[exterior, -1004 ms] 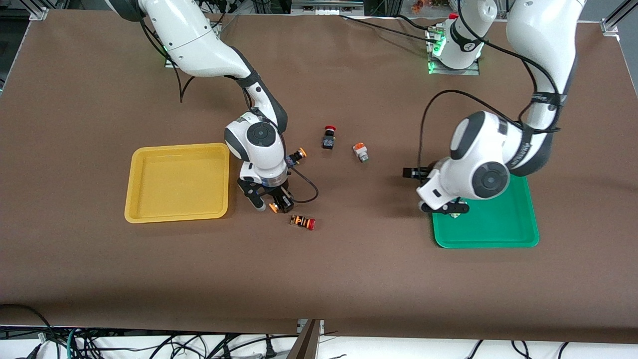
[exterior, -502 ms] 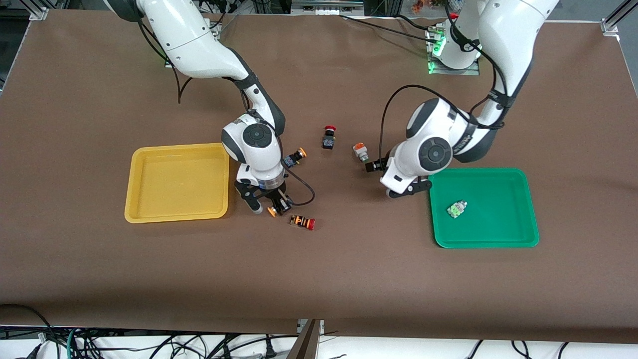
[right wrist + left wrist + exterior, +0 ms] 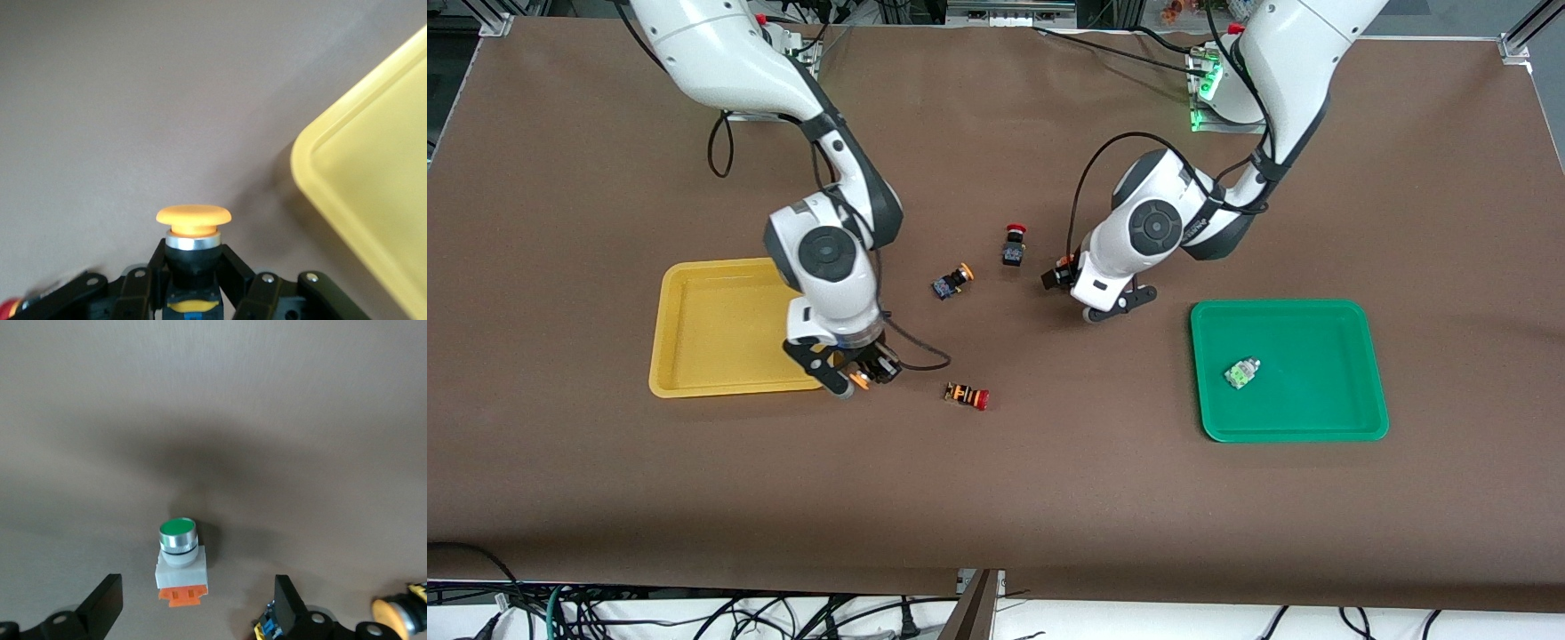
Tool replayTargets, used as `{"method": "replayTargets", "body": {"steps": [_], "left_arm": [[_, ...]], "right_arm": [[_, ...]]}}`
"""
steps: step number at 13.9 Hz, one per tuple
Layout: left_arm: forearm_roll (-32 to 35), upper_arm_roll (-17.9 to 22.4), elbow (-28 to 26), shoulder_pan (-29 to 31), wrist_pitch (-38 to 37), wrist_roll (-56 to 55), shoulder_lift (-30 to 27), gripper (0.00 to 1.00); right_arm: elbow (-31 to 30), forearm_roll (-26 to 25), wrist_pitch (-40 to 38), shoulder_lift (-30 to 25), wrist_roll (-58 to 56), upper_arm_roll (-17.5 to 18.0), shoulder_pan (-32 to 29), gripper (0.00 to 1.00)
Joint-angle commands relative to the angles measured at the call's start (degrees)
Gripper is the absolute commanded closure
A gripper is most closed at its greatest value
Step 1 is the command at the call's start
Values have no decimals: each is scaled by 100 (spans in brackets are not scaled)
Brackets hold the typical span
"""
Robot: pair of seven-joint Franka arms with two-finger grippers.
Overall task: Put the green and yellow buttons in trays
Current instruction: 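Grasp the orange-based green button with the left gripper while the right gripper carries, then release the yellow button in the yellow tray while the left gripper carries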
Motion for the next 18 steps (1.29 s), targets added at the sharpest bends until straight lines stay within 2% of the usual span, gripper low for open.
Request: {"method": "replayTargets", "body": {"steps": [1,2,3,5,6,7,9,10,11,12,13,15,17,18], "left_arm": [[-4,22,-543,-119,495,-50,-127,0],[-4,22,-544,-171,513,-50,-65,5],[5,39,-535,-268,539,-32,-4,25],[5,57,-509,-277,566,-15,58,77],[5,66,-491,-269,566,3,50,88],[22,92,-465,-251,566,12,50,92],[503,240,-456,-225,557,12,58,92],[628,250,-456,-216,557,12,58,93],[629,250,-447,-207,513,3,15,98],[629,250,-403,-172,443,-23,-99,99],[638,242,-325,-76,86,-23,-291,99],[681,250,392,91,-1482,46,-504,99],[786,303,1464,310,-3512,475,-452,99],[1005,294,1800,520,-4122,921,-443,98]], "right_arm": [[-745,345,-66,-648,-1088,32,-375,100],[-1043,345,-14,-815,-1430,23,-525,100],[-1368,353,100,-1000,-1807,-3,-709,100],[-2010,362,521,-1308,-2546,-3,-1131,100],[-2292,362,767,-1379,-2793,-3,-1272,100],[-2555,362,1022,-1440,-2952,-3,-1413,100],[-3109,362,1487,-1563,-3225,-3,-1615,100],[-3364,362,1734,-1599,-3278,-3,-1703,79],[-3462,362,1779,-1625,-3279,-12,-1721,47],[-3463,362,1754,-1626,-3253,-47,-1722,30],[-3446,362,1736,-1643,-3218,-47,-1722,5],[-3341,371,1675,-1643,-3130,-29,-1722,1],[-3043,371,1203,-1695,-2675,49,-1704,1],[-2868,380,948,-1696,-2385,198,-1695,2]]}}
